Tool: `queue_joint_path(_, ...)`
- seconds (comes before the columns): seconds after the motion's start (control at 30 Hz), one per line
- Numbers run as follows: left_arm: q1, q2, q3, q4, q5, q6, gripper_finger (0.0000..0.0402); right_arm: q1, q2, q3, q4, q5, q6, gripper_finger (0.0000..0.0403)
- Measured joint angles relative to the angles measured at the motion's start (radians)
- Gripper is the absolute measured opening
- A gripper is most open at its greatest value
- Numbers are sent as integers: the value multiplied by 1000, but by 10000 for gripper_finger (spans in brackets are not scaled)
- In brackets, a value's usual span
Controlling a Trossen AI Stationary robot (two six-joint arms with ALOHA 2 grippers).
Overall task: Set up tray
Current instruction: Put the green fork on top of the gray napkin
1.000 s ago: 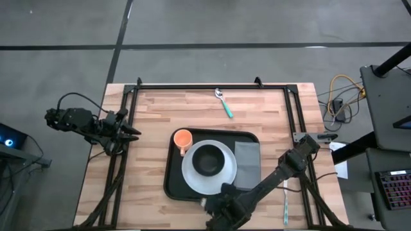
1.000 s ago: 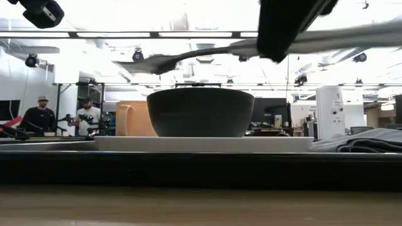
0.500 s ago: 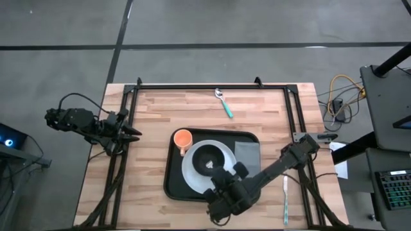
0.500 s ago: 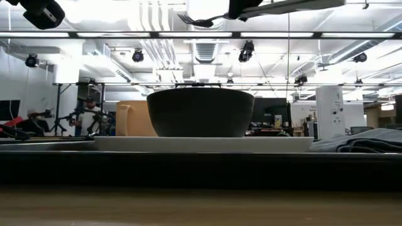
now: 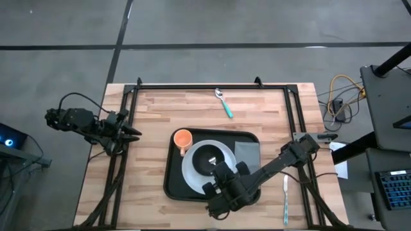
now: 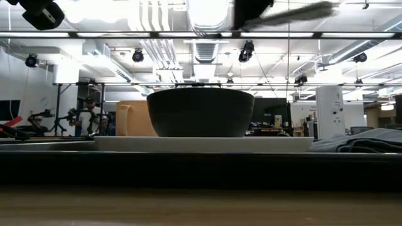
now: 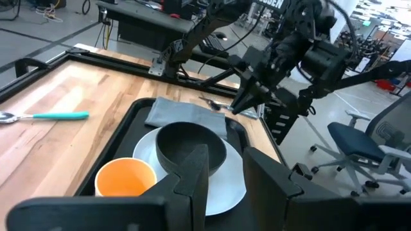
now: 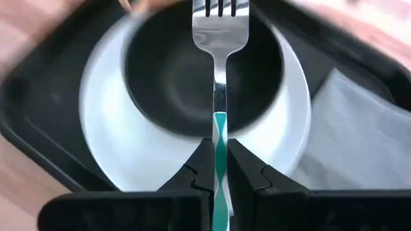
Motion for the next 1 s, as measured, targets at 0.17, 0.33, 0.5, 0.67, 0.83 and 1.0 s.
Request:
queue_joint_path(0.17, 0, 0, 0, 0, 0, -1, 79, 3, -119, -119, 0, -48, -16, 11)
queue_joint_path(0.33, 0, 0, 0, -1, 0, -1, 79, 1, -332, -318, -1, -30, 5, 11)
queue_joint_path(0.5, 0, 0, 0, 0, 0, -1, 79, -1, -561, -541, -4, 7, 131, 11)
queue_joint_path(0.67, 0, 1, -4, -1, -1, 0, 79, -28, -655, -709, 1, 14, 255, 11)
queue_joint_path(0.83, 0, 2, -11, 0, -2, 0, 79, -67, -655, -813, 103, 12, 311, 11)
queue_joint_path(1.0, 0, 3, -12, 0, -2, 0, 79, -98, -625, -865, 206, 15, 301, 11)
